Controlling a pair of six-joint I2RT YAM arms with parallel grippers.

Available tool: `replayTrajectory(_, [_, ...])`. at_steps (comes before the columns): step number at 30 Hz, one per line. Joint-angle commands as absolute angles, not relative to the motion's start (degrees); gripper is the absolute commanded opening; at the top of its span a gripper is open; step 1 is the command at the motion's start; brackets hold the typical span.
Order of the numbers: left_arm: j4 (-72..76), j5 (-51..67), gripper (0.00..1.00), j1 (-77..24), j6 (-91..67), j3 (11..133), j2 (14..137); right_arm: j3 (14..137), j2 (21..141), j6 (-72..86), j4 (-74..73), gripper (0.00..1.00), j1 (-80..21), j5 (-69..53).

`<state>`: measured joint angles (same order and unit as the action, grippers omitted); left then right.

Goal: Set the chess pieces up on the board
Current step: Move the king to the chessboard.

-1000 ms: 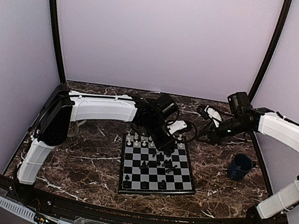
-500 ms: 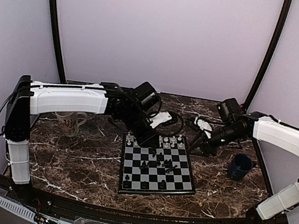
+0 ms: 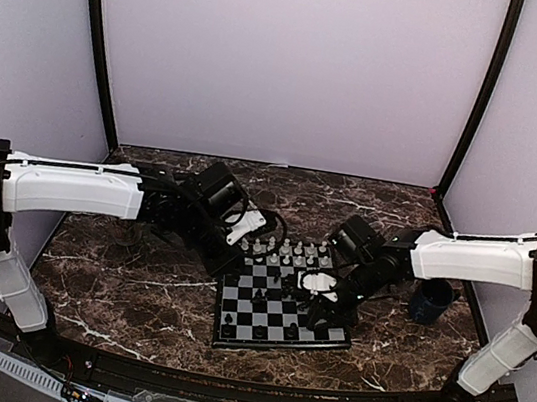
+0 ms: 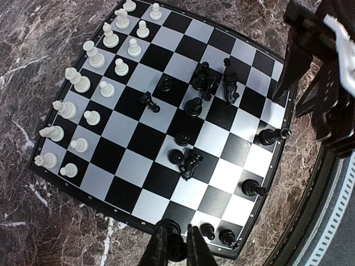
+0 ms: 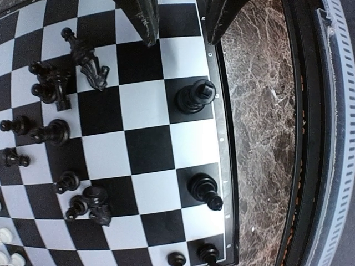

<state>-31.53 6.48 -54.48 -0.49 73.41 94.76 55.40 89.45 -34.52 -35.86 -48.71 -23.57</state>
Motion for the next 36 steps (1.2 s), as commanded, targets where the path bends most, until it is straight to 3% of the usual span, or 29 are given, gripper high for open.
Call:
replayTrajectory(1, [-28.4,5.1,0.08,-53.7,-2.3,71.0,89.7,54.2,92.5,-34.4,-32.5,0.29,-51.8,-20.6])
replayTrajectory(10, [-27.1,5.5,0.08,-52.8,-2.6,68.2,87.3,57.2,99.8,-32.7,-30.6,0.18,-54.7,-18.5])
replayTrajectory(24, [-25.9,6.3,0.08,-52.0,-3.6,66.4,85.9,59.6,103.2,-32.9,-30.2,0.16,-58.3,-18.0])
replayTrajectory(30, [-25.7,6.6,0.08,-51.9,-3.3,67.5,86.9,59.0,101.7,-32.8,-30.6,0.17,-58.2,-17.4])
replayTrajectory(36, [-27.0,11.0,0.09,-52.0,-1.8,73.3,90.3,56.4,92.5,-34.4,-33.2,0.29,-53.6,-20.3])
